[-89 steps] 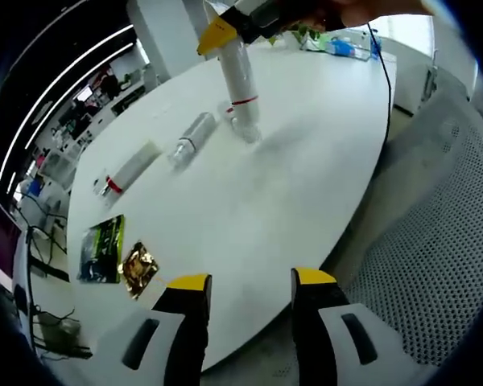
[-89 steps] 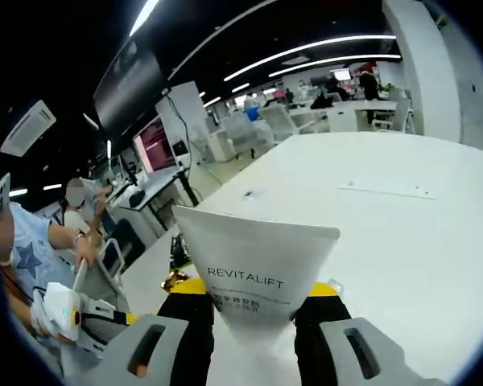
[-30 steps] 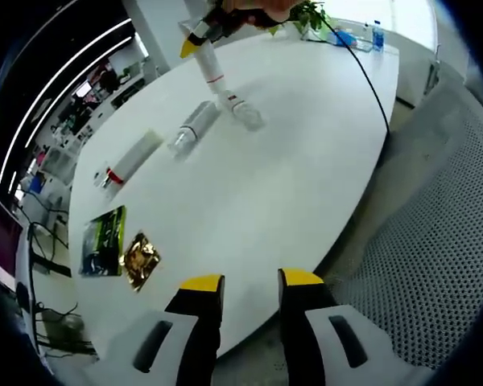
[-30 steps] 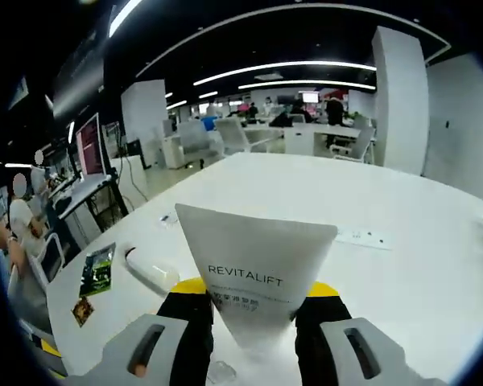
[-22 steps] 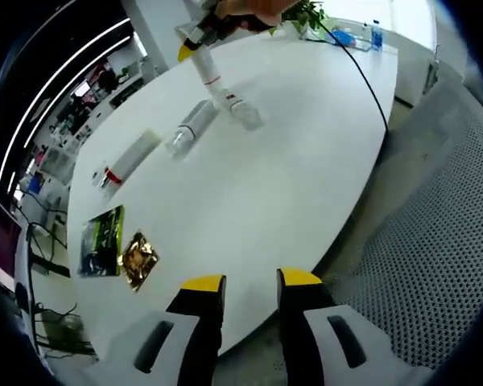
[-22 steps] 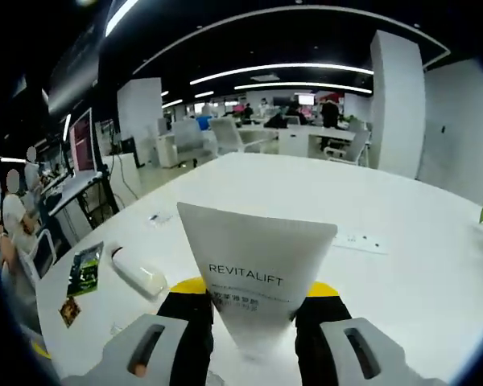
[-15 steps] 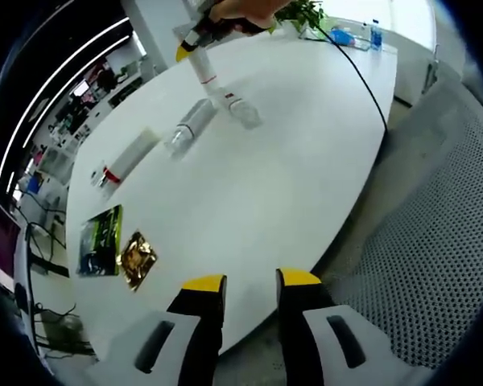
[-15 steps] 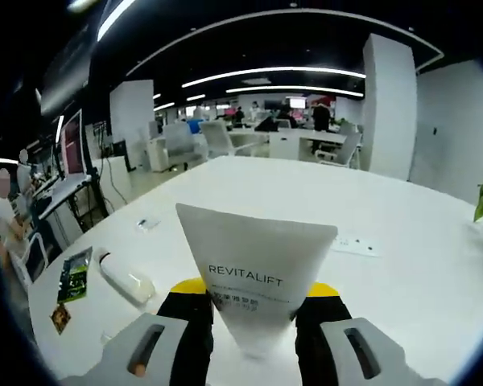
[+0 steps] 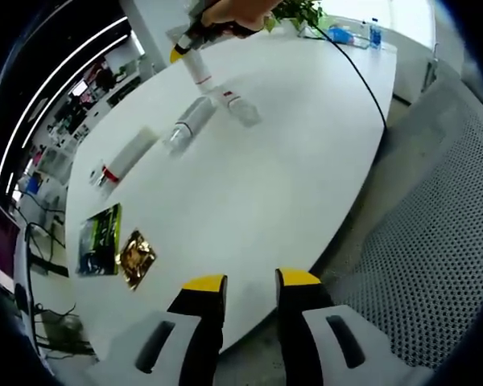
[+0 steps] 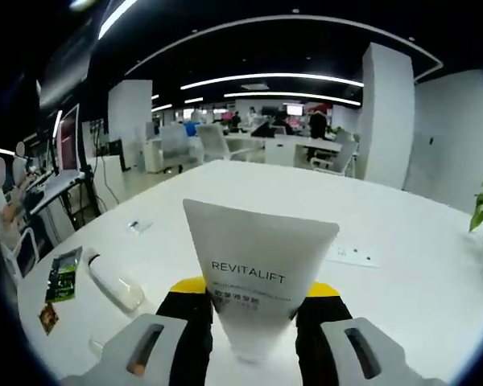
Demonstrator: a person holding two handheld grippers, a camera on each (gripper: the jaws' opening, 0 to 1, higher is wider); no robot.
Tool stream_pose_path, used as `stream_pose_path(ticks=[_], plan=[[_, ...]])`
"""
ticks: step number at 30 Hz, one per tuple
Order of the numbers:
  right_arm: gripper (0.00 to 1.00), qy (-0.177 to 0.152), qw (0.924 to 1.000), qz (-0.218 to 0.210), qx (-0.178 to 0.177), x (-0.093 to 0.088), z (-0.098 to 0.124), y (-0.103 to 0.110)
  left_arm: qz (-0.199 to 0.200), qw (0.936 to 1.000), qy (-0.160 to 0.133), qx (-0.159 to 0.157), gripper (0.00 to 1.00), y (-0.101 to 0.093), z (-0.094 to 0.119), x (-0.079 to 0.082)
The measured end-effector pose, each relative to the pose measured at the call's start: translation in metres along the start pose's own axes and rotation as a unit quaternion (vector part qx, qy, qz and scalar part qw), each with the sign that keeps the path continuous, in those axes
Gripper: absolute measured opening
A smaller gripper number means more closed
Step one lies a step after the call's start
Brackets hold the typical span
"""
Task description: Arrange the skincare products in the storage area until every visible bottle or jar stands upright without overlapping.
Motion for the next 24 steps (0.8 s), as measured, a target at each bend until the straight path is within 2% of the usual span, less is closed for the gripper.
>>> stream_pose_path(ticks=[24], plan=[[0.36, 0.007, 0.9998, -0.009, -0.013, -0.0021, 0.0032, -0.0006, -0.004, 1.0000, 0.001, -0.004, 0.25, -0.0017, -0.0001, -0.0006]])
Point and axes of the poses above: the point that each gripper's makers call its tool centre point, and the gripper's own axes: z roughly backward along the fingers, y roughly to its left, x roughly out of its top, the point moved 3 cm from there along z, roughly backward along the fingers, and after that the axes turned 15 degrees about x, right-handed, at the moved point
